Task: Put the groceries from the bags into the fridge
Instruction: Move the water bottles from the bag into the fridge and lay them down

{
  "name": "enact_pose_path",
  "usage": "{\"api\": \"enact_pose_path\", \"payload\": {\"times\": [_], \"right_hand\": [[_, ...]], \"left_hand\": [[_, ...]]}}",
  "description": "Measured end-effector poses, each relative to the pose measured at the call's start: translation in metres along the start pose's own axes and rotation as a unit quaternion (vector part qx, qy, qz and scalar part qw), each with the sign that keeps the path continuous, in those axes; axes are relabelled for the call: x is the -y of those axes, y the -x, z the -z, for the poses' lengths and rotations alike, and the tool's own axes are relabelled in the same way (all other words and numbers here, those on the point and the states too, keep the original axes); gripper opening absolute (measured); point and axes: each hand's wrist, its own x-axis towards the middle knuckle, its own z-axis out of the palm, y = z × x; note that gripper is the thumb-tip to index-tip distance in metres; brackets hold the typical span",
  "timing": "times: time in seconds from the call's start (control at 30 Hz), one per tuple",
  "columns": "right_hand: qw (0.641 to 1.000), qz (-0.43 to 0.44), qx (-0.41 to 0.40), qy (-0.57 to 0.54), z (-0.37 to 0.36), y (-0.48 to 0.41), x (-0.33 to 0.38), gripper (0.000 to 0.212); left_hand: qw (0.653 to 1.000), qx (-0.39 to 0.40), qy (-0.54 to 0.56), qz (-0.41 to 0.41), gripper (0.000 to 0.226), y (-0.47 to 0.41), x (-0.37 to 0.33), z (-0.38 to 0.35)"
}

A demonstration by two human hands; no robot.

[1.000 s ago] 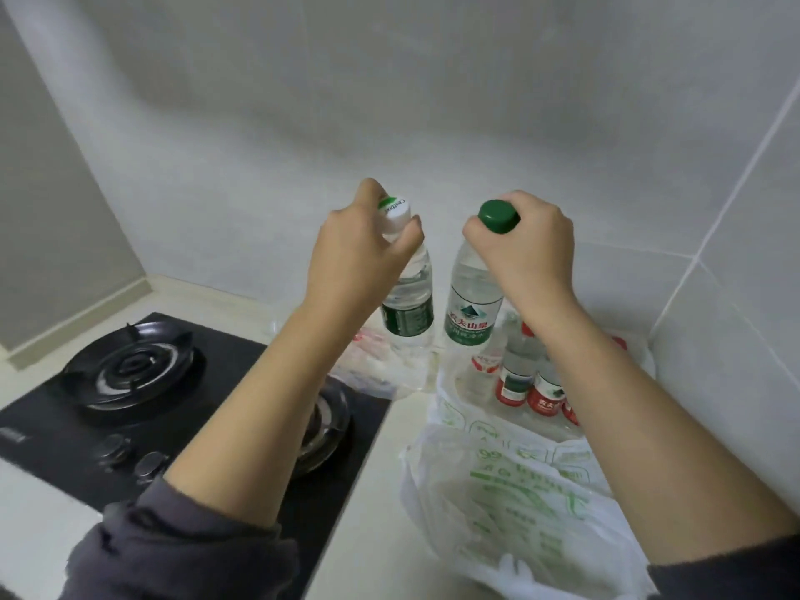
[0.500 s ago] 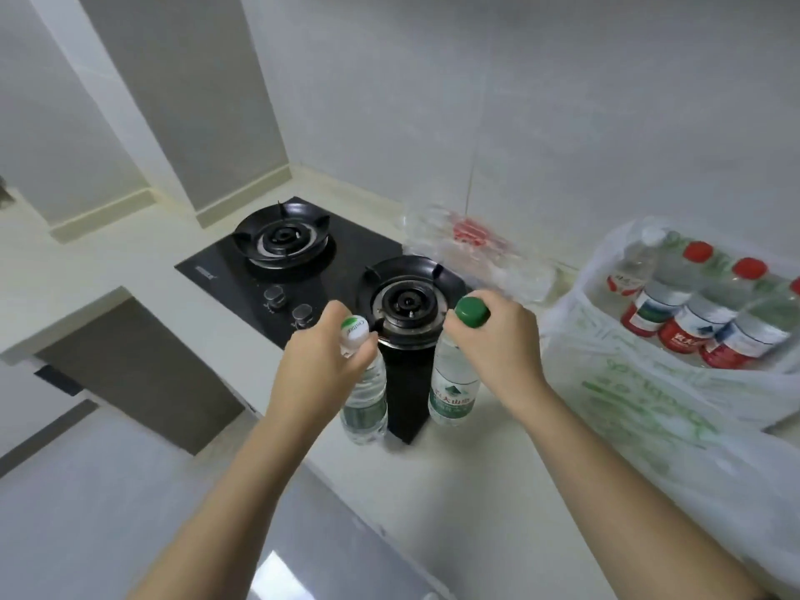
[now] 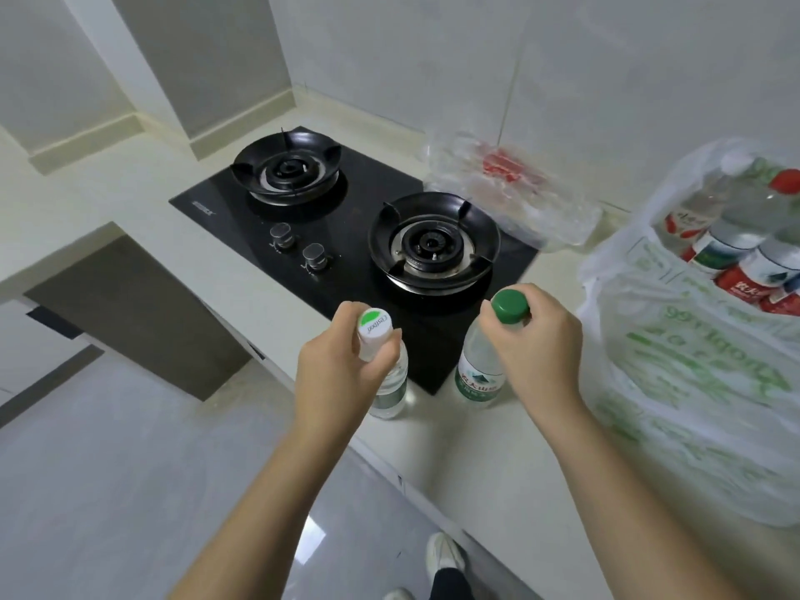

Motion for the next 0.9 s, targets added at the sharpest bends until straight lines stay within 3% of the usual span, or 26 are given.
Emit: {"api": "enact_pose_path", "payload": {"times": [0.2,0.3,0.33,0.47,0.67,0.9], "right_hand": [[0.999,0.004,-0.029,-0.046,-0.012,0.01,-0.013,0.035],[0.987,-0.039,-0.016,-0.158,-0.019,0.011,-0.011,0.017],[0.978,-0.059,-0.004,-0.198,-0.02,0.013,-0.009,0.009],[0.959,-0.112,0.033,-0.259,-0.024,0.018,-0.015,0.011],[0.955,-0.077,0.027,-0.286,-0.027,0.019,-0.02,0.008],[0.943,-0.052,0.065,-0.323,-0.026,0.026,-0.032,0.029]], "left_hand": [[0.994,-0.085,0.074,-0.003,0.024,0.009,0.012,-0.015],[0.989,-0.093,0.112,-0.015,0.024,0.006,0.014,-0.023],[0.987,-0.091,0.134,-0.014,0.023,0.005,0.017,-0.026],[0.969,-0.043,0.242,0.037,0.029,0.008,0.024,-0.038],[0.965,-0.044,0.253,0.056,0.048,0.011,0.034,-0.05],[0.961,-0.019,0.259,0.094,0.069,0.021,0.053,-0.056]]}}
